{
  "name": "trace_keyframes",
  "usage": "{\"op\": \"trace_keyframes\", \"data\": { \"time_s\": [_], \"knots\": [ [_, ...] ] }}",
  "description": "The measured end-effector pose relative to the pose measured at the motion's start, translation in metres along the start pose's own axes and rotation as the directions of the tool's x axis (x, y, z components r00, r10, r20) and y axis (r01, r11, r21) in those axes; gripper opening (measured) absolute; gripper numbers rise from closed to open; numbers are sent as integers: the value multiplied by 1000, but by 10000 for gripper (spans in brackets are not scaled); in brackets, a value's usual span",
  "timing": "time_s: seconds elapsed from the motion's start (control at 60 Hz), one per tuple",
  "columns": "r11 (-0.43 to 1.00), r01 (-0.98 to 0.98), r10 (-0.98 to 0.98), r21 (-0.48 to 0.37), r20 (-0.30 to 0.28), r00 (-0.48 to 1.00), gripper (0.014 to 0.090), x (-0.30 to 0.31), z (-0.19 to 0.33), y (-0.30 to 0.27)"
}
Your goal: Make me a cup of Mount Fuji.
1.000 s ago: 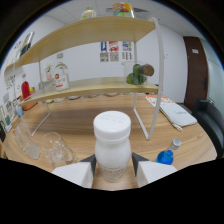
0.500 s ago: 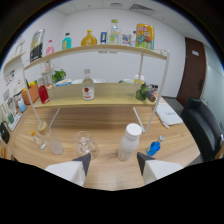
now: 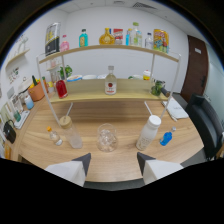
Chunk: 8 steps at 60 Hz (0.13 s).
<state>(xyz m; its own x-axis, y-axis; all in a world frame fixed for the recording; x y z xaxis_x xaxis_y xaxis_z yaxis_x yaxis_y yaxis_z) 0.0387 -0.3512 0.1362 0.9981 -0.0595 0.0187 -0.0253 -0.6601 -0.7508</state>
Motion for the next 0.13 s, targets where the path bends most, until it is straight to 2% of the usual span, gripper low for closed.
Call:
{"op": "trace_keyframes", "data": {
  "time_s": [0.133],
  "knots": [
    [1000,22,-22,-15,6,1000,858,-7,2,5]
  ]
}}
